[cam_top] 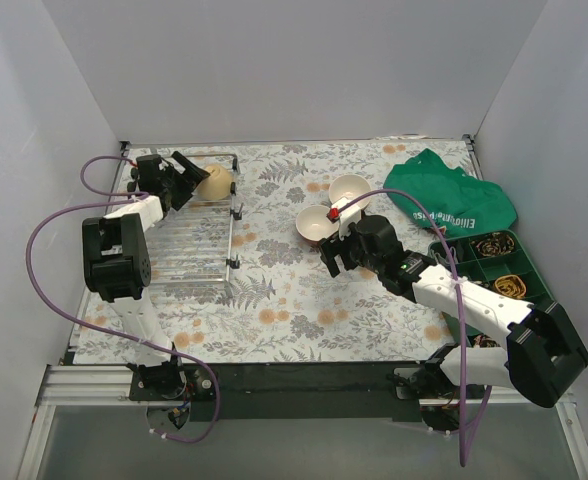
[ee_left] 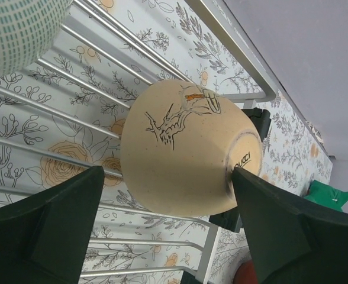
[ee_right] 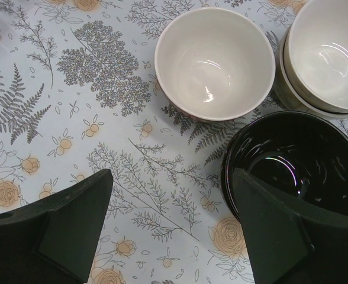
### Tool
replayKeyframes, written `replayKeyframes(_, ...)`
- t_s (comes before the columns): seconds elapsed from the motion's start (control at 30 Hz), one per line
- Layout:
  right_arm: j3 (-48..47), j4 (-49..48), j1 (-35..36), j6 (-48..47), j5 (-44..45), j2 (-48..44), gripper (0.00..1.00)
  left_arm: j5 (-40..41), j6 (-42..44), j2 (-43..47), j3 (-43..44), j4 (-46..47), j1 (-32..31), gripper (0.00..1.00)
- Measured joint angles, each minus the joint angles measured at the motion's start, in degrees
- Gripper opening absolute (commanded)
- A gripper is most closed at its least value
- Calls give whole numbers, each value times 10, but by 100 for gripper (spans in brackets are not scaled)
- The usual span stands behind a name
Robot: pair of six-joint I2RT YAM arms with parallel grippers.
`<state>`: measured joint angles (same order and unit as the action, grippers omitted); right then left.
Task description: Unload the bowls from the dish rack
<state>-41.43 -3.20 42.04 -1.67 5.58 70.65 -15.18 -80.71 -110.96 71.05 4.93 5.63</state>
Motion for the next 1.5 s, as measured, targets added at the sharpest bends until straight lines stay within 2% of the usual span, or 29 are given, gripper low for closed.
replayKeyframes(0.07, 0, 0, 0, 0, 0, 0, 90, 2, 4, 0, 0, -3, 0, 98)
replayKeyframes(0.47, 0, 0, 0, 0, -2, 2, 90, -9, 24, 0, 12, -19, 1, 98)
replayKeyframes(0.97, 0, 0, 0, -1, -5, 3, 90, -89, 70, -47, 138, -119, 11, 98)
replayKeyframes(1.5, 0, 0, 0, -1, -13, 14, 90, -142, 67, -108, 179, -150, 28, 98)
